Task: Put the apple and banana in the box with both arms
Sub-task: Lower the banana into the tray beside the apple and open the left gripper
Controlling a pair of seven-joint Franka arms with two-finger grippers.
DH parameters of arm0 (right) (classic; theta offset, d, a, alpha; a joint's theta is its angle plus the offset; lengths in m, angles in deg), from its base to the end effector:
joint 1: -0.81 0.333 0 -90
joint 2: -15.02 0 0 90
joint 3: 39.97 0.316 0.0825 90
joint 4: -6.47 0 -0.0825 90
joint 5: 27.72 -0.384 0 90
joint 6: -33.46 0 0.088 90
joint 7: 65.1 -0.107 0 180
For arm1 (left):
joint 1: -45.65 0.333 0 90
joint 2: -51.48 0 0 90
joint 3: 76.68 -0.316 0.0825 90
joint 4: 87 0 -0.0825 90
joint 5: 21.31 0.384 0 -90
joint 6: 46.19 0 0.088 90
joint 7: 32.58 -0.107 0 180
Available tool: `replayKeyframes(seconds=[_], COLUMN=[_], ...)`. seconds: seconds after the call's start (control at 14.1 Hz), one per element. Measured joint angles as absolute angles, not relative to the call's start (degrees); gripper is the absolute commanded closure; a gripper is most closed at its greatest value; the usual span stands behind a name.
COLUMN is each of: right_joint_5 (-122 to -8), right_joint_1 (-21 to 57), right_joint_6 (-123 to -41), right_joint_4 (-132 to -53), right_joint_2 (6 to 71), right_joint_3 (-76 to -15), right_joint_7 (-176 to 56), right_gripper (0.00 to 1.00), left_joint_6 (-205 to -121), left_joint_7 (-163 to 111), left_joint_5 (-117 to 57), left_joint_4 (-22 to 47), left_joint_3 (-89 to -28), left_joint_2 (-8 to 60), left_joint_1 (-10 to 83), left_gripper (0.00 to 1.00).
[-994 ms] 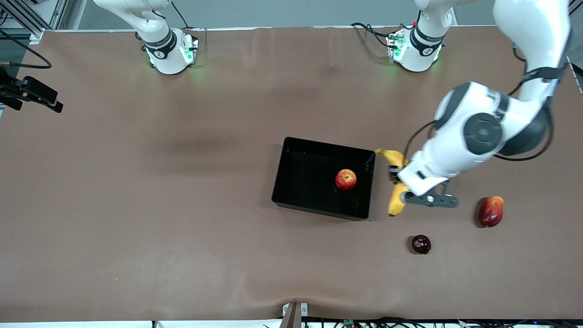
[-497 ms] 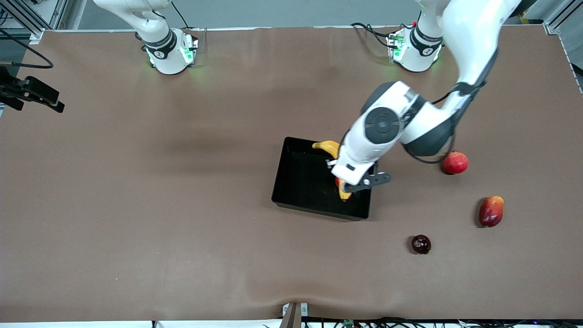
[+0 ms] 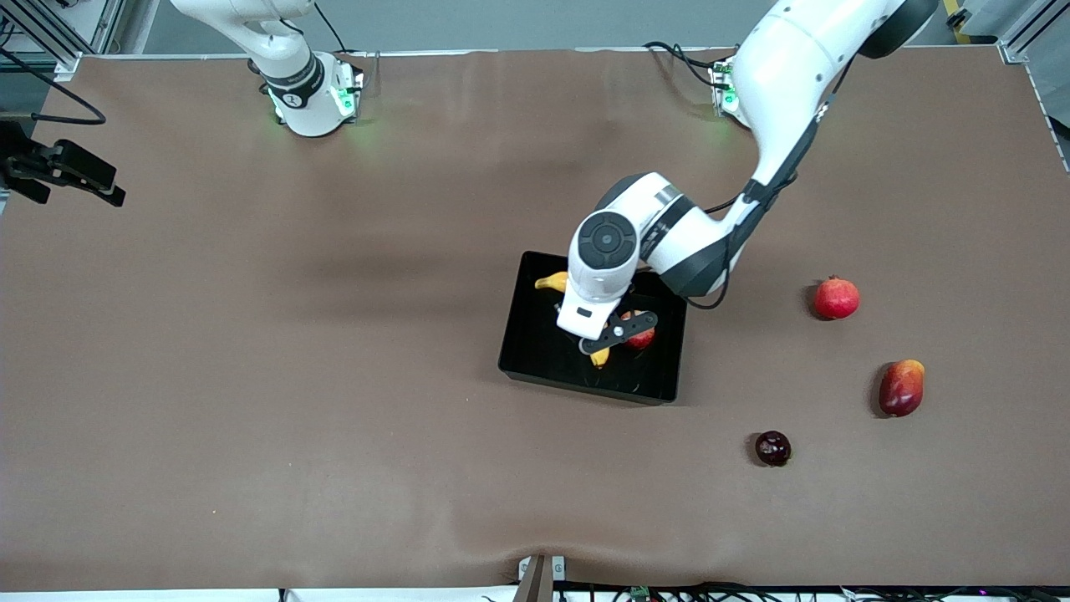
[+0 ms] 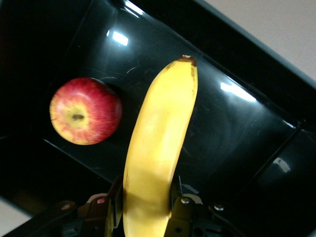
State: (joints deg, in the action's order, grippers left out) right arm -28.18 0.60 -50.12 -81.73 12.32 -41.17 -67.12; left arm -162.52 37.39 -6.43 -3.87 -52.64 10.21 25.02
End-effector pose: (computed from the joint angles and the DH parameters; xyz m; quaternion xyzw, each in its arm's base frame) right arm 0.5281 -0.0124 0.6550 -0.9994 0.0295 0.0168 0.0044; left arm 0.5508 -0.4481 0.2801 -0.9791 -0.1983 0.0405 0.0187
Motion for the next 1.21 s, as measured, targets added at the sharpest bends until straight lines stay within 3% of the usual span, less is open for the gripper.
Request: replayKeyframes(seconds=[0.43,0.71,0.78,0.85,0.92,1.21], right_joint_5=[-28.2,-28.2,-28.2,-28.2,-28.2,-28.2], right_joint_1=[0.9,0.9,0.9,0.9,0.9,0.9], right_joint_6=[-50.1,-50.1,-50.1,-50.1,-50.1,-50.1], right_joint_4=[-81.8,-81.8,-81.8,-81.8,-81.8,-81.8], right_joint_2=[12.4,12.4,12.4,12.4,12.4,12.4], right_joint_3=[-41.2,-41.2,-41.2,-41.2,-41.2,-41.2], right_joint_7=[-67.1,-67.1,-67.1,-67.1,-67.1,-67.1], right_gripper=[0.00,0.00,0.00,0.00,0.00,0.00], left_joint_6=[-168.0,-171.0,-171.3,-171.5,-171.5,-171.5], left_joint_7=[38.4,38.5,38.5,38.5,38.5,38.5], left_joint_5=[-6.4,-6.4,-6.4,-6.3,-6.3,-6.3], left_joint_4=[-4.3,-4.4,-4.5,-4.5,-4.6,-5.1], left_joint_3=[-53.7,-58.7,-59.1,-59.2,-59.2,-59.5], left_joint_2=[6.2,3.7,3.3,3.1,3.1,3.1], left_joint_1=[23.6,18.5,17.9,17.7,17.7,17.8], left_gripper=[1.00,1.00,0.83,0.45,0.00,0.00])
